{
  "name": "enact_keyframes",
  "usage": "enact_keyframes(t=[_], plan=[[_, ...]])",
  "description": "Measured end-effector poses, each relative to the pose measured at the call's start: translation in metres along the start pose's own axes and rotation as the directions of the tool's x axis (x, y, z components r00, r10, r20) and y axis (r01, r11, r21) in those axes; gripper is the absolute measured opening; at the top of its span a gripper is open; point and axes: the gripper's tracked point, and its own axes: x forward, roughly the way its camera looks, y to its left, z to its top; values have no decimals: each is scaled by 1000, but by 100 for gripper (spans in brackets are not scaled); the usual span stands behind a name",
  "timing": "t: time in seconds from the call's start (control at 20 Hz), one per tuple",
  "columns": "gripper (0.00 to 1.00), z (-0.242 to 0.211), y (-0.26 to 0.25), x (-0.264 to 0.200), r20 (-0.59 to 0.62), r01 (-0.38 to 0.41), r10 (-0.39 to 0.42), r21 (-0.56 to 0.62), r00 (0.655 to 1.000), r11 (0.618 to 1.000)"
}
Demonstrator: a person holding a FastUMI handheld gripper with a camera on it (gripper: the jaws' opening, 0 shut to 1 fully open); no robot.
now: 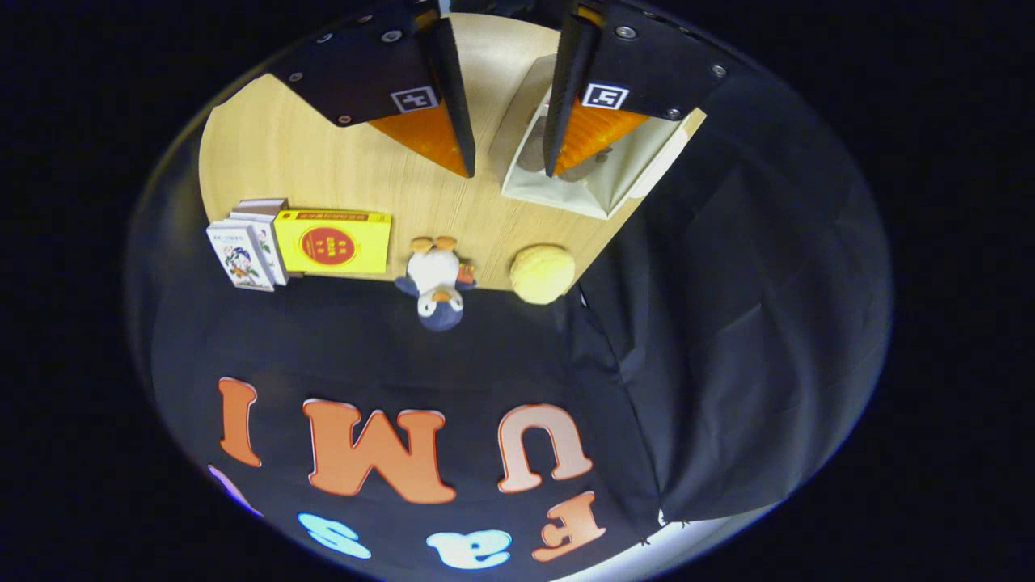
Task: Open the storage box then place both shoes into the box .Put the left shoe in first, then the right shoe, with the right side of both shoes facing outward in a uniform manner.
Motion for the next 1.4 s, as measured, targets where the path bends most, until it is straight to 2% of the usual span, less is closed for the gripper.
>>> enact_keyframes(t=[0.2, 0.3, 0.5, 0.8, 1.1, 1.4], plan=[[73, 31, -32, -31, 133, 16, -18, 13, 991, 1000], [82, 52, -52, -47, 216, 57, -54, -10, 975, 998], [93, 77, -80, -80, 358, 149, -109, -86, 927, 985], [97, 121, -93, -136, 534, 225, -138, -102, 834, 969], [97, 150, -89, -186, 653, 202, -109, -69, 749, 977], [98, 158, -98, -200, 701, 191, -107, -42, 705, 981]])
